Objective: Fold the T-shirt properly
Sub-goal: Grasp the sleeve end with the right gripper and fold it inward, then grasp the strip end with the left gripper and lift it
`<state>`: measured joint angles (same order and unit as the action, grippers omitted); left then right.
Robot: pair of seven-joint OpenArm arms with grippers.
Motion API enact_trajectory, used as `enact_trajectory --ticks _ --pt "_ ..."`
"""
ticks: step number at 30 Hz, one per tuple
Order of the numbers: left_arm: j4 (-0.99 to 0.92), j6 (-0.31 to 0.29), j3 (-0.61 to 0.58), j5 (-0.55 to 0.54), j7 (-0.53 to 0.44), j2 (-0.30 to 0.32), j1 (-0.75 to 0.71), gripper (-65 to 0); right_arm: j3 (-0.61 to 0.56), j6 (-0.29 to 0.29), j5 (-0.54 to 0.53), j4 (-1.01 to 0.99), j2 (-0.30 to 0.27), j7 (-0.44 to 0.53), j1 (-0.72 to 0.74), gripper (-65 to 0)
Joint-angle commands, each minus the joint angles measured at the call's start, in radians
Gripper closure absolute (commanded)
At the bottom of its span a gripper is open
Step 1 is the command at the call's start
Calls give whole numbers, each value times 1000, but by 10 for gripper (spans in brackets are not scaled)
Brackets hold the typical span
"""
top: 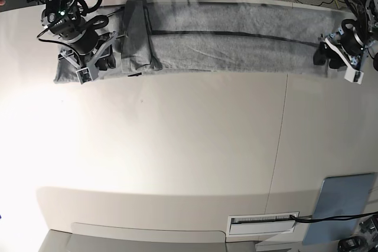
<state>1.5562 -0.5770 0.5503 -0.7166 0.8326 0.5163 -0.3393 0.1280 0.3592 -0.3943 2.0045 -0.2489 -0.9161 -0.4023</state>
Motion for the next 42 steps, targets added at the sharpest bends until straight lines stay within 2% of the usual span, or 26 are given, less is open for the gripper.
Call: enact_trajectory --ticks 1,4,12,19,23,27,30,36,40,42 --pt "10 7 9 -15 -16 21 5 -350 4 0 -9 17 -9 16 3 -129" --pt "-21 44 9 23 -11 21 5 -350 4 0 -9 17 -9 7 3 -129" --pt "-188 39 9 -24 -15 22 7 -350 4 0 -9 17 -9 -17 3 -129" --pt "-214 -51 9 -226 116 22 7 -350 4 0 -9 17 -10 -32 3 -129" --pt "-214 -53 18 -226 108 29 7 -350 4 0 -9 17 -13 -37 3 -129" --pt "-208 -102 104 -240 84 33 7 -350 4 1 -9 17 -14 -46 3 -129" --pt "-202 -102 164 -245 88 33 7 -350 4 1 -9 17 -14 -46 3 -129" --pt "-202 -101 167 -219 102 29 6 -350 4 2 -9 17 -14 -50 3 -129" --pt "-203 -42 167 -191 75 27 7 -350 4 3 -9 17 -14 -62 3 -129" --pt "-203 -42 167 -173 66 27 7 -350 4 4 -9 17 -14 -62 3 -129"
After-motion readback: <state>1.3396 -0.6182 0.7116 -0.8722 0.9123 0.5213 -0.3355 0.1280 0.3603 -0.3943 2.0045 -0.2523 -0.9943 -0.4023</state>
